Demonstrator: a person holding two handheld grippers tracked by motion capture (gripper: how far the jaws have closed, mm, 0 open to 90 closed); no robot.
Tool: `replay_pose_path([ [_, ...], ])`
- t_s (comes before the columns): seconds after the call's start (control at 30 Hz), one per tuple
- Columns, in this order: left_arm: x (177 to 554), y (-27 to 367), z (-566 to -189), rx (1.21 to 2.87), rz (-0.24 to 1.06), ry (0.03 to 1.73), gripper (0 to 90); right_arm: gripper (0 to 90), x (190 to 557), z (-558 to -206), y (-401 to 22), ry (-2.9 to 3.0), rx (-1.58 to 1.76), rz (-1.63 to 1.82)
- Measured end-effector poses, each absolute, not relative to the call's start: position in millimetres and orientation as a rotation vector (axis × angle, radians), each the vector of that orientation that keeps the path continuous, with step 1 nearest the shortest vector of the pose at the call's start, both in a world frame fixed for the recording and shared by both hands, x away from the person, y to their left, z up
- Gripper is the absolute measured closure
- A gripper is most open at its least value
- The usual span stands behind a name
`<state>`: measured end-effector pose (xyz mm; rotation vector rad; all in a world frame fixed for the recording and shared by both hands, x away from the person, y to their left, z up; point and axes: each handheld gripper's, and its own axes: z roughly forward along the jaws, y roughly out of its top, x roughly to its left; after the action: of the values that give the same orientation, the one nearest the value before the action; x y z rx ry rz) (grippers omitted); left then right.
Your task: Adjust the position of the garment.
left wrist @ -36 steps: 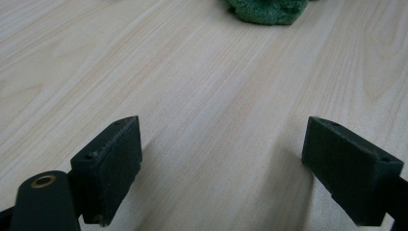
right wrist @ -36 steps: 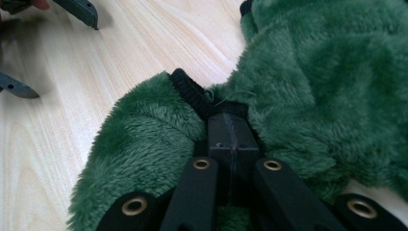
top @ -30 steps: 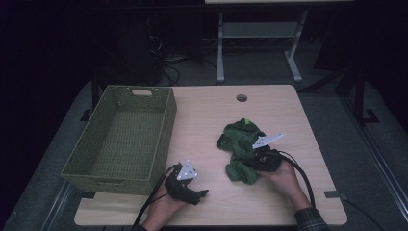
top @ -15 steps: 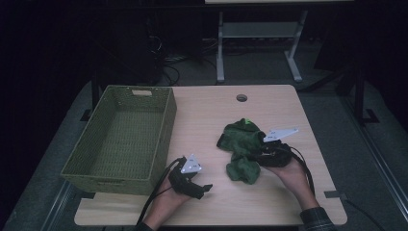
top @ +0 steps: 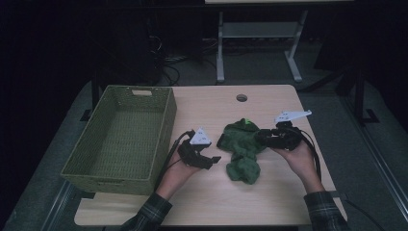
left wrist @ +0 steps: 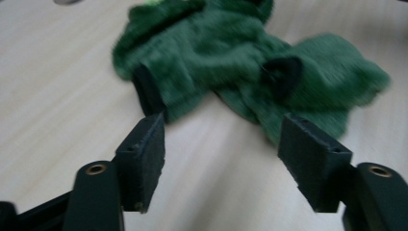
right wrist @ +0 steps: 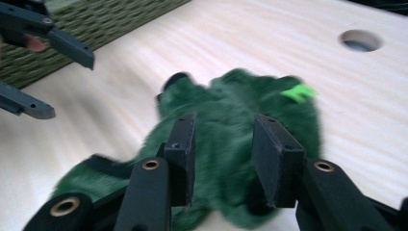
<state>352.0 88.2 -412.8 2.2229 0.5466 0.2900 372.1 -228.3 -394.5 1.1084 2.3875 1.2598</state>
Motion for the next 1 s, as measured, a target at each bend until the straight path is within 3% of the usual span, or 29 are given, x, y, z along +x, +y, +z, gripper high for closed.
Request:
replay_pose_path([
  [0.37, 409.8, 70.1, -409.9, 2.205, 0.293, 0.586, 48.8, 58.8, 411.8, -391.2, -239.1, 2.316, 1.18, 1.212],
  [0.67, 462.0, 53.3, -431.1, 2.213, 0.288, 0.633, 51.6, 56.6, 436.8, -418.5, -240.4, 2.332, 1.254, 1.156],
  [1.0, 482.4, 34.4, -454.2, 2.269, 0.253, 0.64, 51.5, 52.4, 444.1, -452.1, -238.1, 2.427, 1.279, 1.076],
])
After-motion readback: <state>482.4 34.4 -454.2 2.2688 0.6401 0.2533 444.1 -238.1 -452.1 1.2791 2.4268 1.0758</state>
